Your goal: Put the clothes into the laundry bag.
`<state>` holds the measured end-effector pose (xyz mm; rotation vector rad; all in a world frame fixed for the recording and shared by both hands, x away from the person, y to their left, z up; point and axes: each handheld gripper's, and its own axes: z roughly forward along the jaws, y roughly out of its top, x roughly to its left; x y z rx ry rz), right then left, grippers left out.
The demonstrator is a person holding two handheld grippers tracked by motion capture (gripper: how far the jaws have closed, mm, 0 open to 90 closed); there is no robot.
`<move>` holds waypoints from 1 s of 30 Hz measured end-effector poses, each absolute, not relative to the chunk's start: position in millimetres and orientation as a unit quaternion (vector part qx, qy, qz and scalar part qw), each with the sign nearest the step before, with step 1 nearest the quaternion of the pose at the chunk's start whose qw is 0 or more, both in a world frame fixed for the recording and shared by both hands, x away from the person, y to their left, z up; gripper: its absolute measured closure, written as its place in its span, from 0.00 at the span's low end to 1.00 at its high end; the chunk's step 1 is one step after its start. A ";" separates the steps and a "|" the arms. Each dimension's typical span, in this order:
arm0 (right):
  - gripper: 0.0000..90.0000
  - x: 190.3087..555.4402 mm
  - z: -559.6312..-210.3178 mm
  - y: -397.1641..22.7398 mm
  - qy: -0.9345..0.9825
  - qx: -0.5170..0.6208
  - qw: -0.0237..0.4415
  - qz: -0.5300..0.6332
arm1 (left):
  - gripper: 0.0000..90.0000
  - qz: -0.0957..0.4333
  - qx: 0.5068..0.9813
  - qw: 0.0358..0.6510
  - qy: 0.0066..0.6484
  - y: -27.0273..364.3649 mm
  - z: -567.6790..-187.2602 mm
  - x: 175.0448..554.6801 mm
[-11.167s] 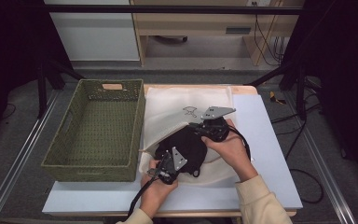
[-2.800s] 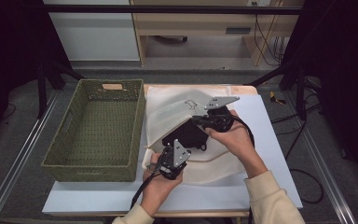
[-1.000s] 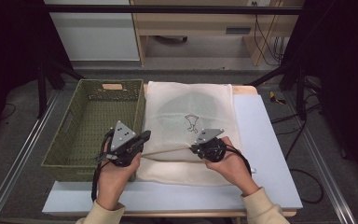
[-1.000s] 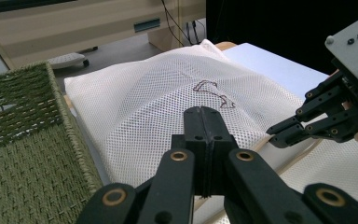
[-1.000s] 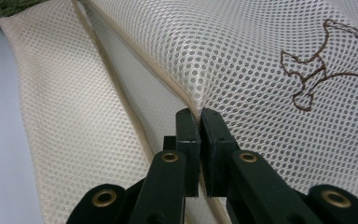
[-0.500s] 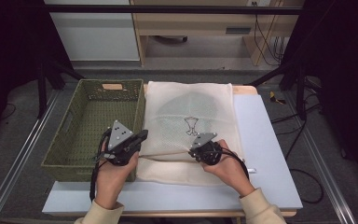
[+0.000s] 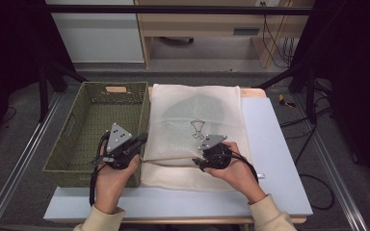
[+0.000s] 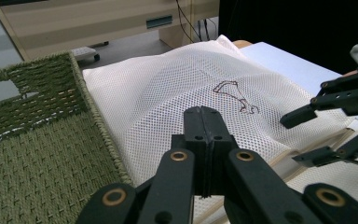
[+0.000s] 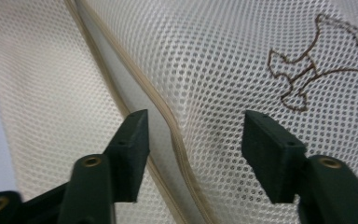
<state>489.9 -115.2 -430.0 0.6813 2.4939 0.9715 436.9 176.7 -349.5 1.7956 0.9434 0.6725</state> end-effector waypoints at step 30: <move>0.08 491.4 -382.3 -158.7 0.836 0.312 0.219 0.394 | 0.74 0.295 0.720 0.487 0.397 193.3 -335.8 437.3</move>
